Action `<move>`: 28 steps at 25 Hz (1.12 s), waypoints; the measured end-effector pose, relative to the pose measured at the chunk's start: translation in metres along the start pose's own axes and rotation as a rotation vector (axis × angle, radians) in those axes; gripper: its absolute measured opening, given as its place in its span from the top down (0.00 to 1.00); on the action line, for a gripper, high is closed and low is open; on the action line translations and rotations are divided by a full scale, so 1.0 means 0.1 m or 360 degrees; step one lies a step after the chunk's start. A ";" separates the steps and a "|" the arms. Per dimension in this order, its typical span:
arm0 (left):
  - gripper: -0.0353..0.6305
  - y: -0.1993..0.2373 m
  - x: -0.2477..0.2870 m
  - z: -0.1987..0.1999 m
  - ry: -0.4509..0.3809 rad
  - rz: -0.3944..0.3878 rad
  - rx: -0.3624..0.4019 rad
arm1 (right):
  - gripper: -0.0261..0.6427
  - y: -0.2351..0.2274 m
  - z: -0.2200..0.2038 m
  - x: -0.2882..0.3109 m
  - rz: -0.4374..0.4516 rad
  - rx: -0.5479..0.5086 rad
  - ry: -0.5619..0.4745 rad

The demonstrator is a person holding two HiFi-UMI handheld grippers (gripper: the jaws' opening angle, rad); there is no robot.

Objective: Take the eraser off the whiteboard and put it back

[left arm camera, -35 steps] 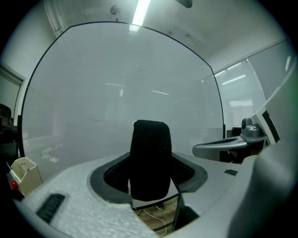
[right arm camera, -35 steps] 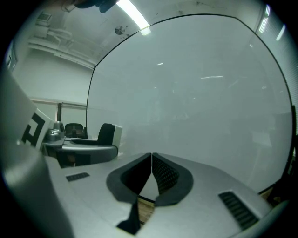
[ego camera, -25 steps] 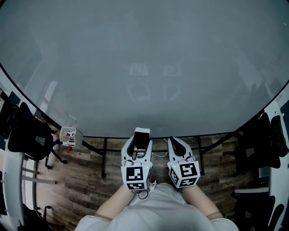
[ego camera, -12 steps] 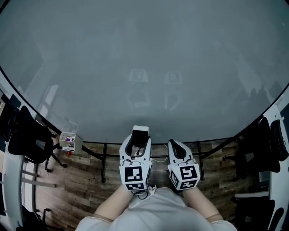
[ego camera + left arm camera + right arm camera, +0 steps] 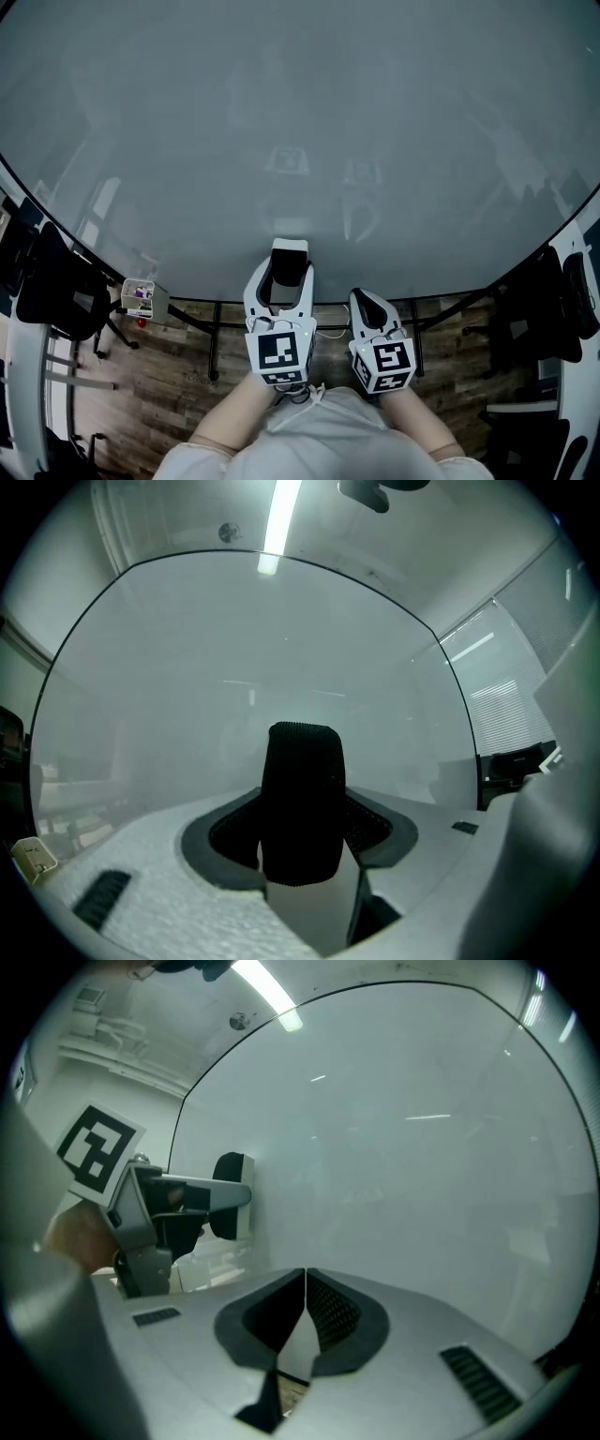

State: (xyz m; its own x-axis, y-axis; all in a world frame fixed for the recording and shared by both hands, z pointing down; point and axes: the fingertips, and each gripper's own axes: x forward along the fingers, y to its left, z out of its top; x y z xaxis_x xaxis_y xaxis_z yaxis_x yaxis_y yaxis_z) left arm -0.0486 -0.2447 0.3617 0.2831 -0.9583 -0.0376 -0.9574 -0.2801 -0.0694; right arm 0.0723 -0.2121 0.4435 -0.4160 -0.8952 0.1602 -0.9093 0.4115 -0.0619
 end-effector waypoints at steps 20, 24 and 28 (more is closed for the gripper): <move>0.56 0.01 0.09 0.03 -0.0025 -0.0030 -0.0003 | 0.92 -0.01 -0.04 0.04 -0.0032 0.0006 0.0022; 0.55 0.01 0.01 0.07 -0.0064 -0.0019 0.0018 | 0.92 0.03 -0.06 0.00 -0.0034 0.0014 0.0025; 0.55 0.03 -0.13 0.01 -0.0010 -0.0005 -0.0054 | 0.92 0.06 -0.10 -0.06 -0.0036 0.0022 0.0030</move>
State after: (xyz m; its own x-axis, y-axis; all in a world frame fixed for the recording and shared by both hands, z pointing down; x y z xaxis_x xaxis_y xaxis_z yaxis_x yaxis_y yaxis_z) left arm -0.0549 -0.2335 0.3611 0.2863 -0.9571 -0.0439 -0.9579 -0.2849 -0.0355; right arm 0.0691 -0.2028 0.4519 -0.3951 -0.9007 0.1804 -0.9186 0.3886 -0.0717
